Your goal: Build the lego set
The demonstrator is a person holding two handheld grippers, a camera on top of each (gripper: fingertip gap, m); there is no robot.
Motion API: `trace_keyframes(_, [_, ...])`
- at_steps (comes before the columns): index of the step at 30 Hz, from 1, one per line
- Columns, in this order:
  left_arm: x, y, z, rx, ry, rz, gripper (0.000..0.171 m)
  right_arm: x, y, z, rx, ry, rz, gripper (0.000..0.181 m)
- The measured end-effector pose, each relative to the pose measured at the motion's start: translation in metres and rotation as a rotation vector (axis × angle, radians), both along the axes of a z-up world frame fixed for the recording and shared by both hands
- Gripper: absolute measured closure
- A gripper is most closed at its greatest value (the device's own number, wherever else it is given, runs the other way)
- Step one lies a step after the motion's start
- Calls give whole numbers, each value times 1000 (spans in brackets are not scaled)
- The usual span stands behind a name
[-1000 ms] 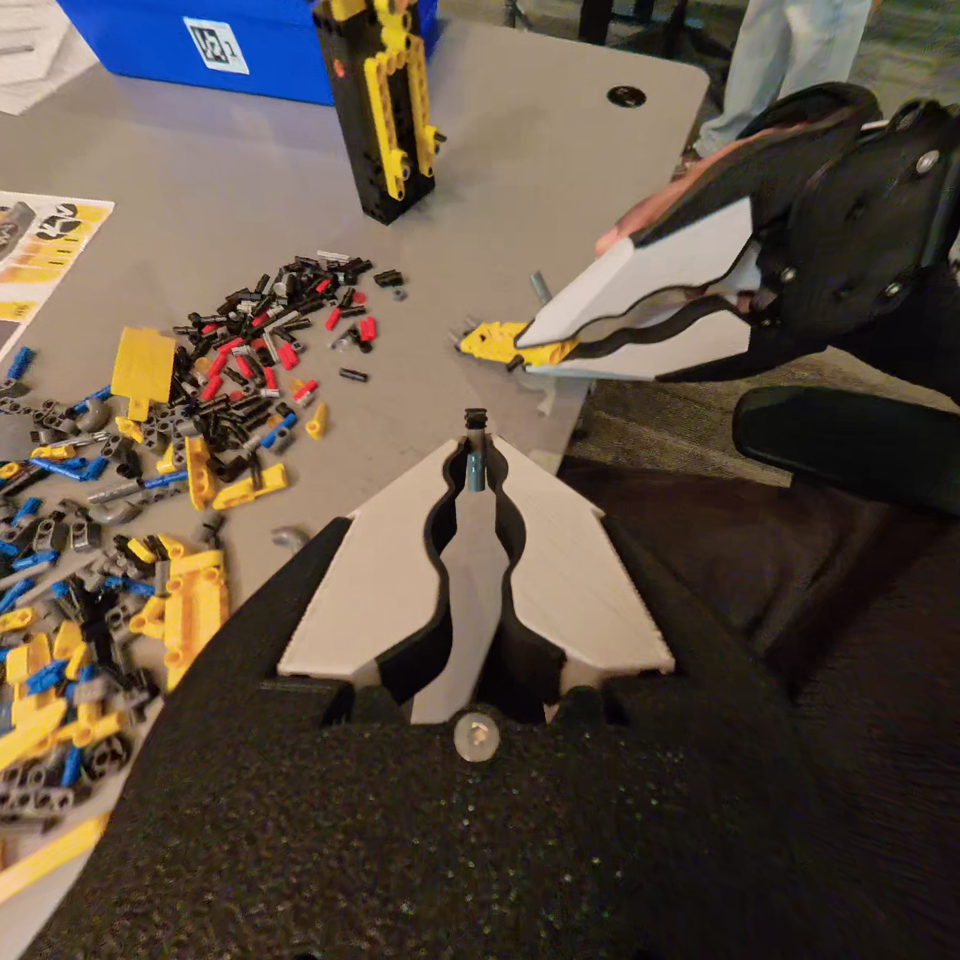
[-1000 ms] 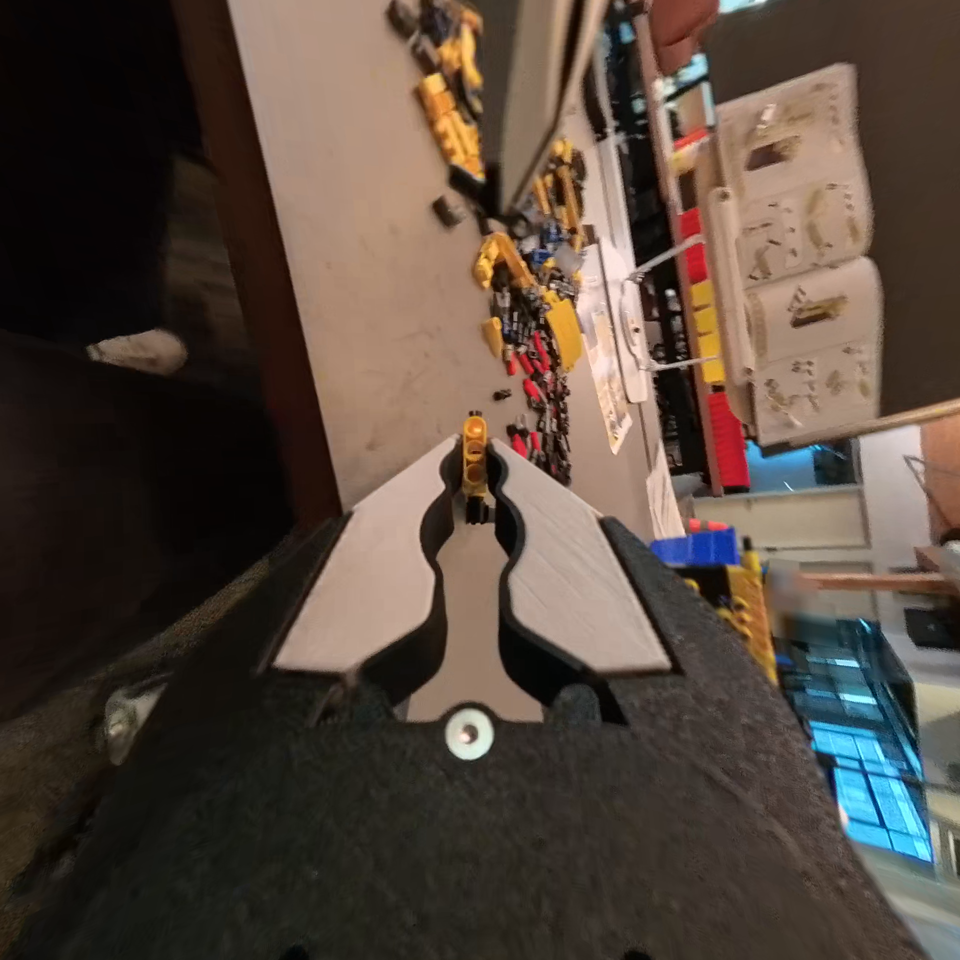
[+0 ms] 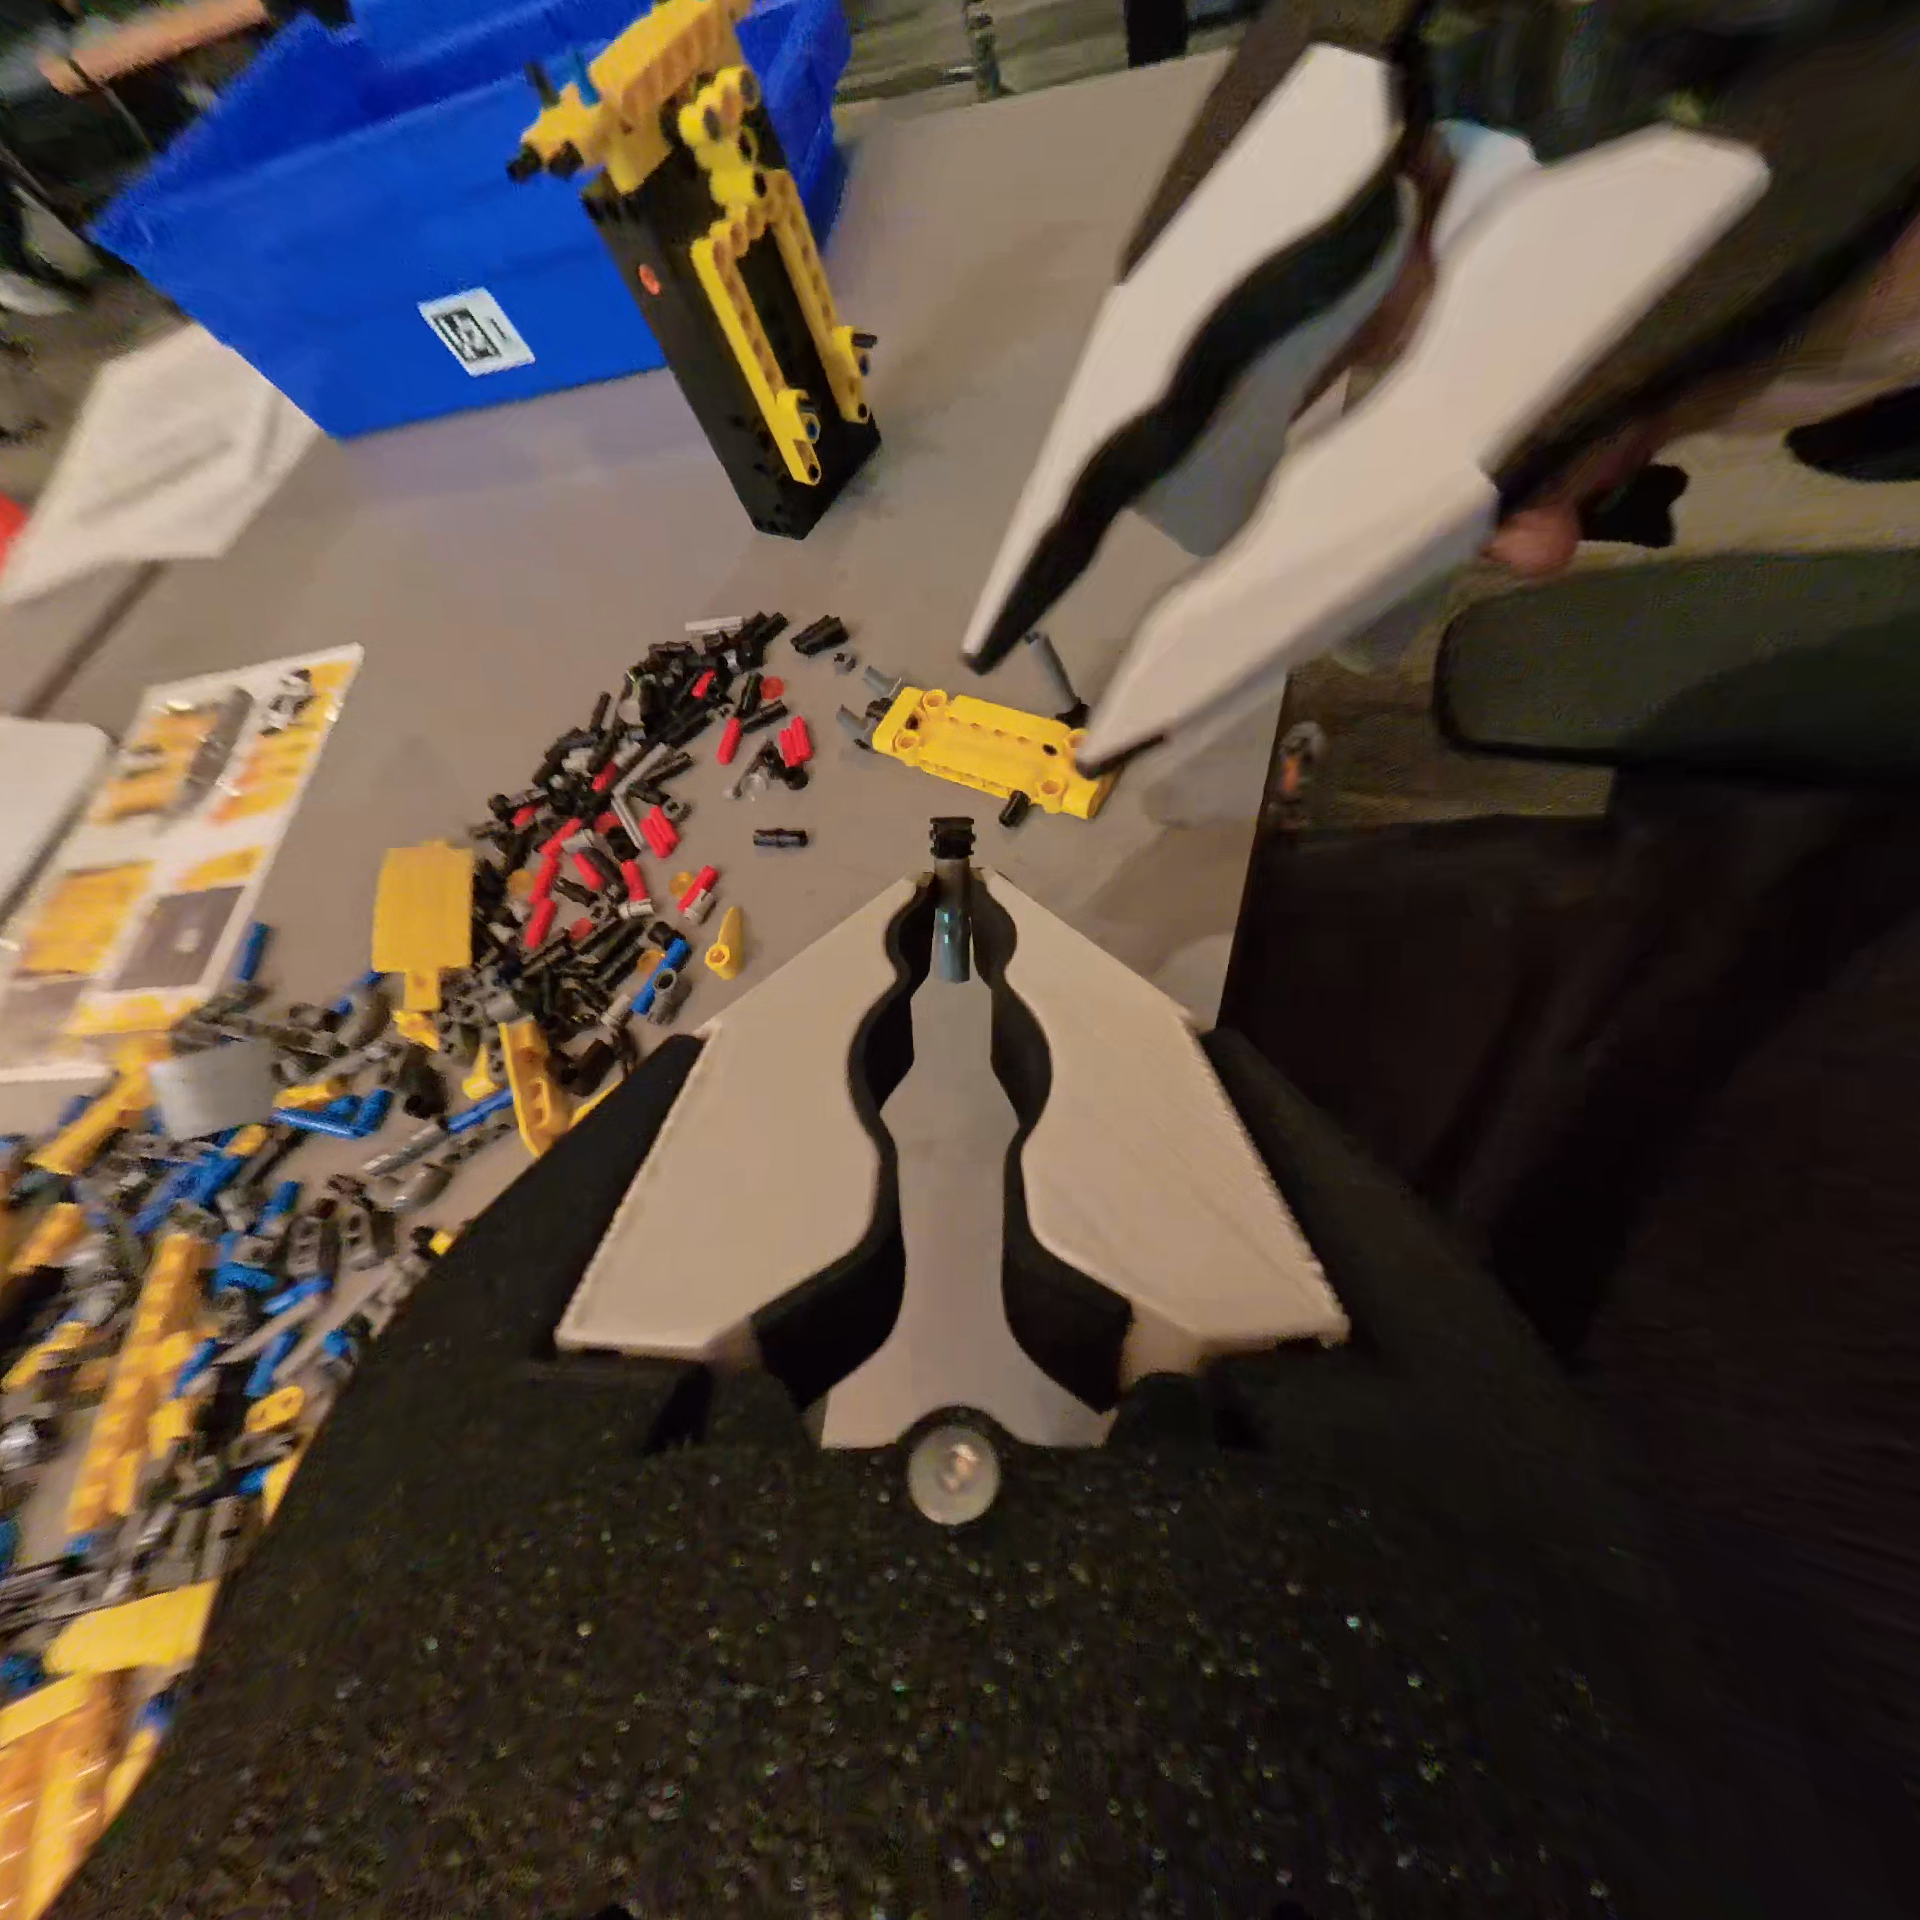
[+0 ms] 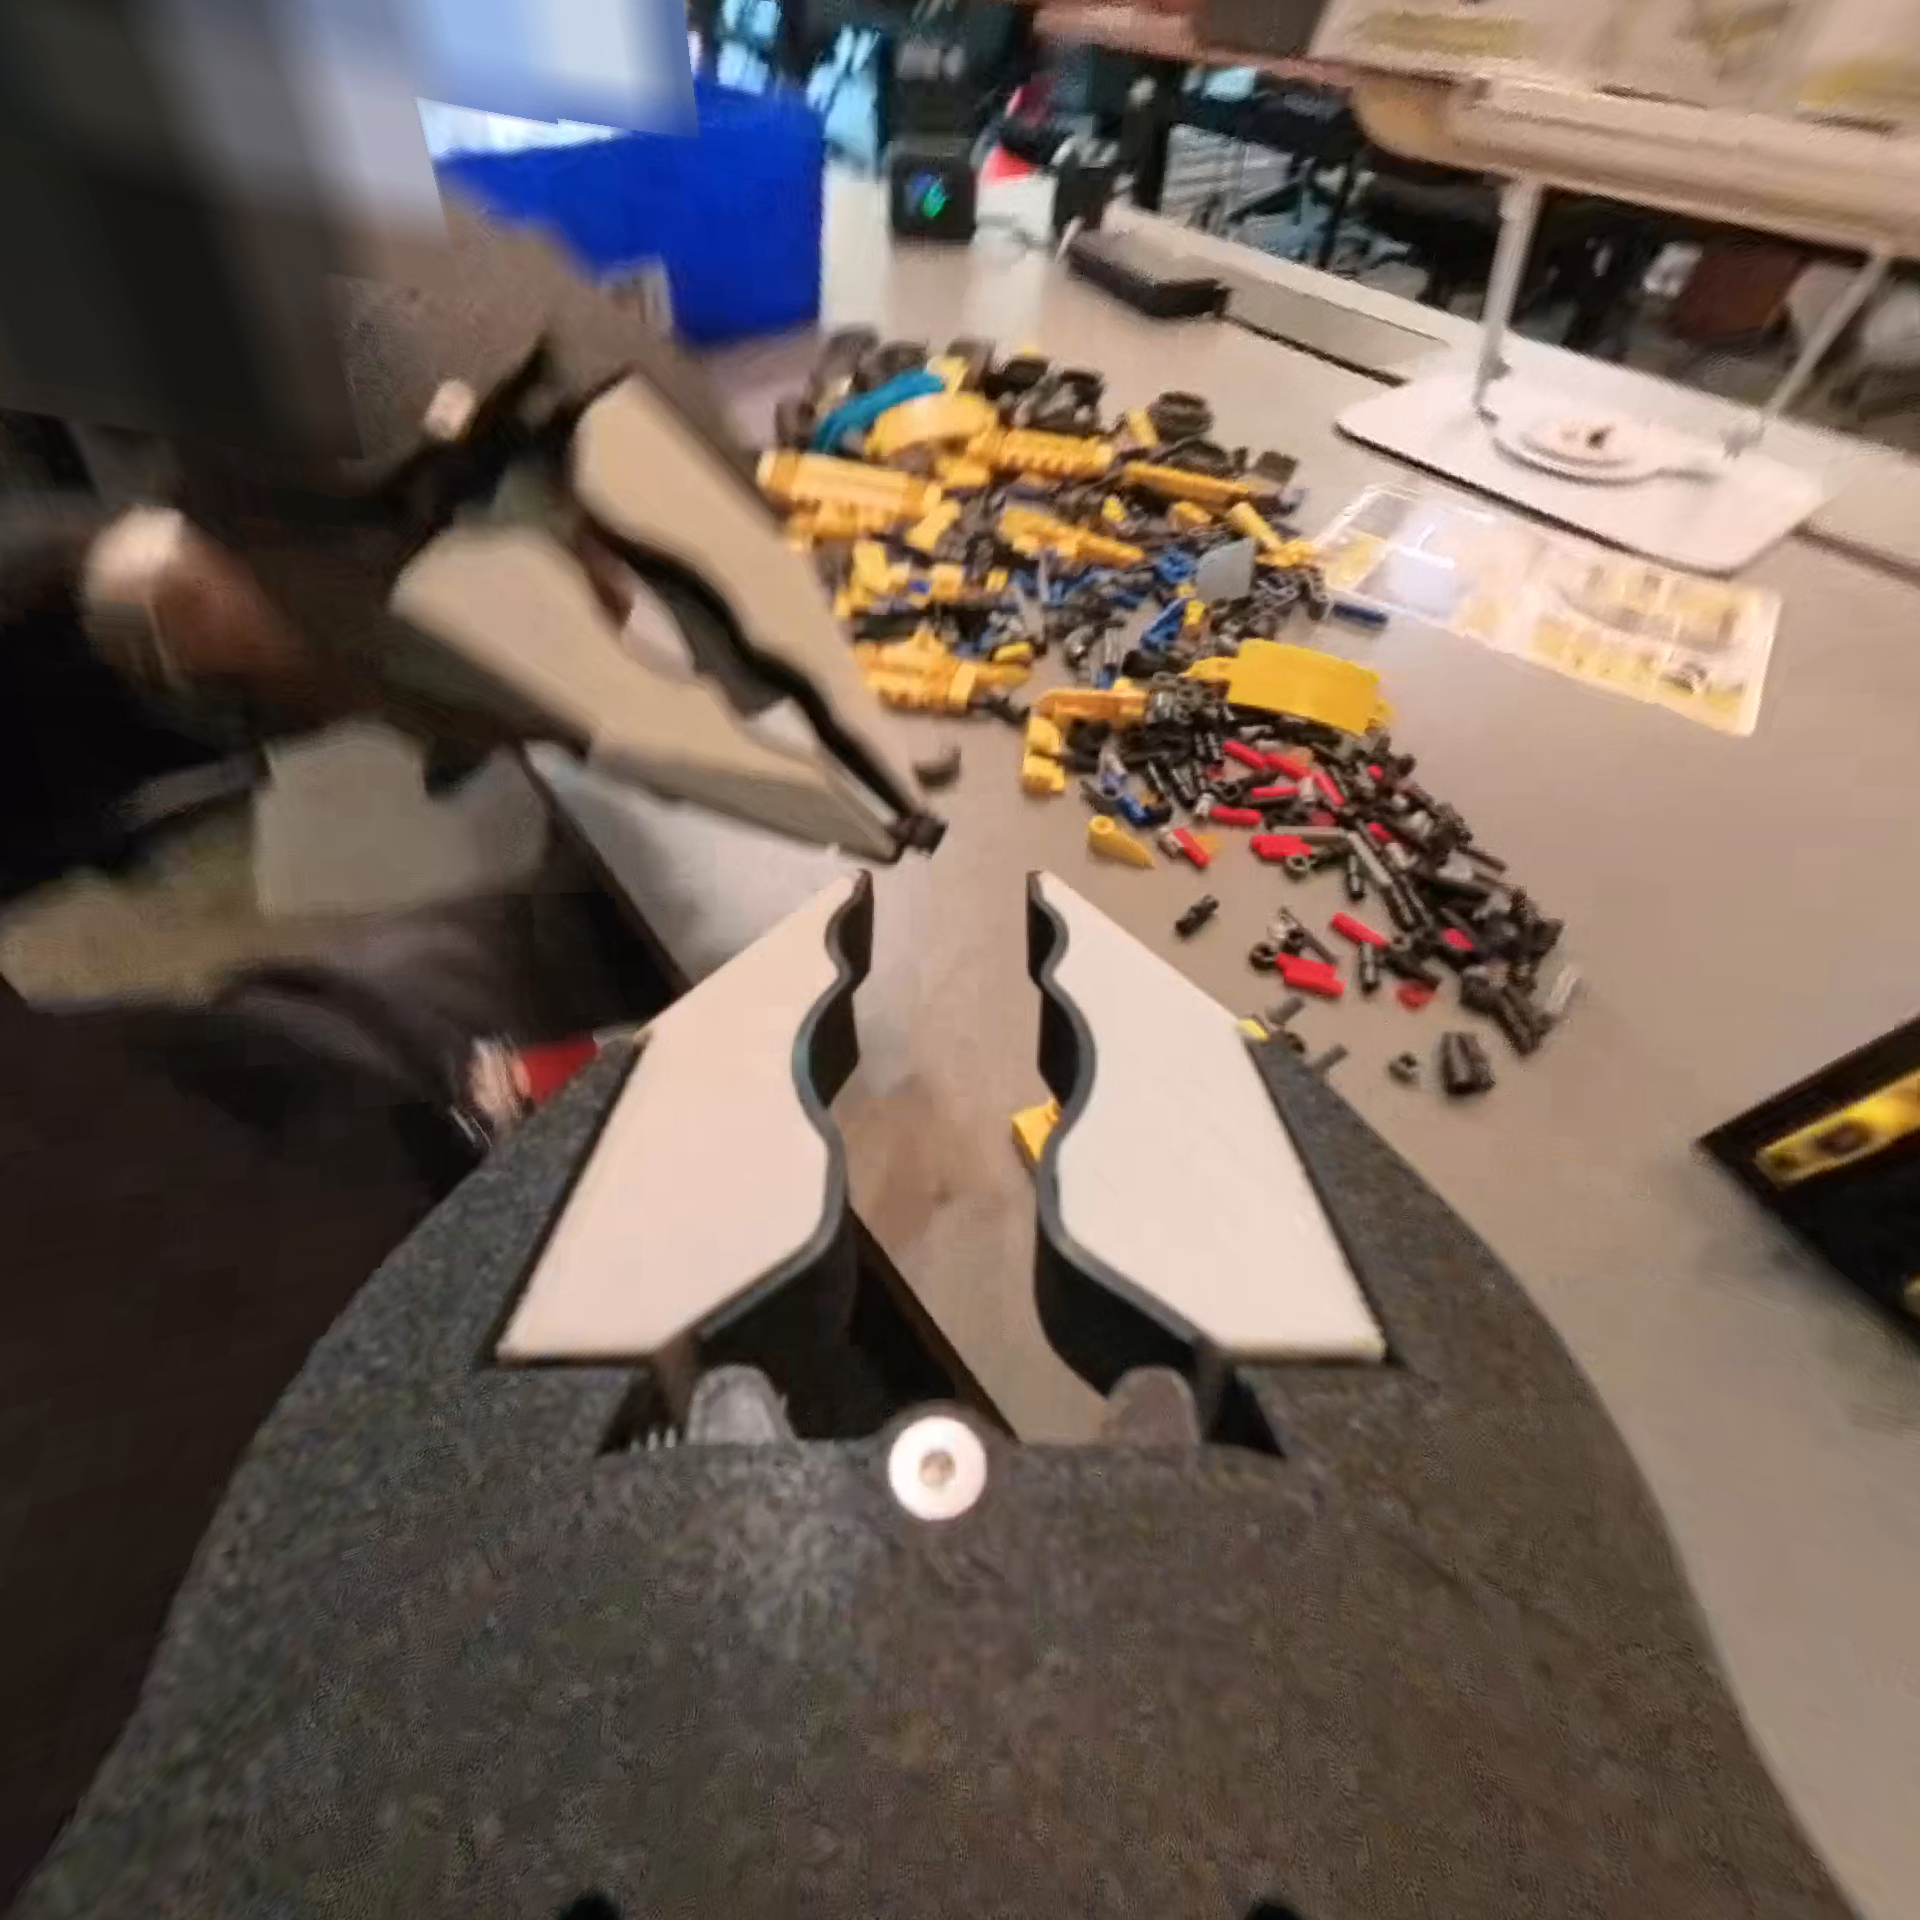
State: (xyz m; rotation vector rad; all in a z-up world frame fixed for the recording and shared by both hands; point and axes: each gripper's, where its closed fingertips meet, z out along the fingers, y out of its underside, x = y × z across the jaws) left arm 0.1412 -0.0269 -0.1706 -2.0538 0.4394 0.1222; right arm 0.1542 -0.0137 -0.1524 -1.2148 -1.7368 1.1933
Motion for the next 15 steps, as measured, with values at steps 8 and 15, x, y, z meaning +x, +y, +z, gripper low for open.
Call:
trace_keyframes(8, [21, -6, 10, 93, 258, 19, 166, -1, -17, 5, -311, -60, 42, 158])
trace_keyframes(15, [25, -9, 13, 138, 292, 23, 166, 6, -22, 7, -361, -91, 75, 175])
